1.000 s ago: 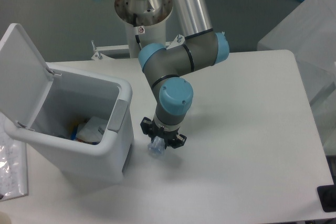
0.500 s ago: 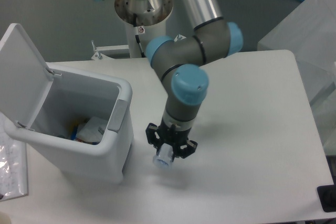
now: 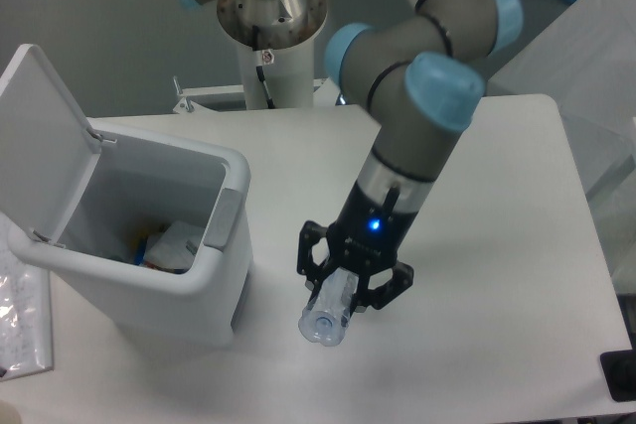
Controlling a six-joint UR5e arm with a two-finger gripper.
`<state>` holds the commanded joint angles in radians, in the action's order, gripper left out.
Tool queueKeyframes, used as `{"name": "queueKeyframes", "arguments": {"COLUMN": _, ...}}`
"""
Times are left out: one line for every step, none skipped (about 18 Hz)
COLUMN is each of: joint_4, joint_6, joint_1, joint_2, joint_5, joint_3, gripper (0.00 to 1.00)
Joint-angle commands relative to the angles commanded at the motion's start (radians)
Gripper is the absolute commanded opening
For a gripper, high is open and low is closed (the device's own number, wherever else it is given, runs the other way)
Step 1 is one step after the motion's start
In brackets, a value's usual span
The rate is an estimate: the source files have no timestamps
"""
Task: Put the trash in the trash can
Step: 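Lift the bottle and swing it over the trash bin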
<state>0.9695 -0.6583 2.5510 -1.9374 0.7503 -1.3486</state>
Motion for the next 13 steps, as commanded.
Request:
{"name": "queueKeyframes", "arguments": {"joint_4": 0.000, "joint_6": 0.026, "joint_1": 0.000, "joint_2": 0.005, "joint_5": -0.021, "joint_3": 0.026, "gripper": 0.30}}
{"name": "queueKeyframes", "arguments": {"joint_4": 0.000, "joint_6": 0.052, "joint_1": 0.000, "joint_2": 0.011, "joint_5": -0.051, "joint_3": 0.051, "gripper": 0.30}}
{"name": "queueKeyframes", "arguments": {"joint_4": 0.000, "joint_6": 0.075, "joint_1": -0.002, "joint_2": 0.012, "joint_5": -0.081, "joint_3": 0.071, "gripper": 0.30}}
{"name": "queueKeyframes", "arguments": {"joint_4": -0.002, "joint_6": 0.089, "joint_1": -0.003, "joint_2": 0.012, "joint_5": -0.104, "joint_3": 0.089, "gripper": 0.30}}
{"name": "queueKeyframes", "arguments": {"joint_4": -0.003, "joint_6": 0.104, "joint_1": -0.006, "joint_2": 0.014, "joint_5": -0.123, "joint_3": 0.103, "gripper": 0.30}}
{"name": "queueKeyframes", "arguments": {"joint_4": -0.011, "joint_6": 0.124, "joint_1": -0.011, "joint_2": 0.017, "joint_5": -0.140, "joint_3": 0.112, "gripper": 0.30}}
{"name": "queueKeyframes", "arguments": {"joint_4": -0.017, "joint_6": 0.135, "joint_1": -0.012, "joint_2": 0.037, "joint_5": -0.160, "joint_3": 0.114, "gripper": 0.30}}
{"name": "queueKeyframes", "arguments": {"joint_4": -0.026, "joint_6": 0.137, "joint_1": -0.012, "joint_2": 0.052, "joint_5": -0.193, "joint_3": 0.114, "gripper": 0.30}}
{"name": "queueKeyframes", "arguments": {"joint_4": -0.031, "joint_6": 0.137, "joint_1": -0.012, "joint_2": 0.055, "joint_5": -0.238, "joint_3": 0.115, "gripper": 0.30}}
{"name": "queueKeyframes", "arguments": {"joint_4": -0.035, "joint_6": 0.138, "joint_1": -0.012, "joint_2": 0.057, "joint_5": -0.285, "joint_3": 0.115, "gripper": 0.30}}
{"name": "queueKeyframes", "arguments": {"joint_4": -0.035, "joint_6": 0.137, "joint_1": -0.014, "joint_2": 0.063, "joint_5": -0.320, "joint_3": 0.115, "gripper": 0.30}}
{"name": "queueKeyframes", "arguments": {"joint_4": -0.035, "joint_6": 0.137, "joint_1": -0.015, "joint_2": 0.067, "joint_5": -0.341, "joint_3": 0.114, "gripper": 0.30}}
{"name": "queueKeyframes", "arguments": {"joint_4": -0.040, "joint_6": 0.135, "joint_1": -0.021, "joint_2": 0.069, "joint_5": -0.342, "joint_3": 0.115, "gripper": 0.30}}
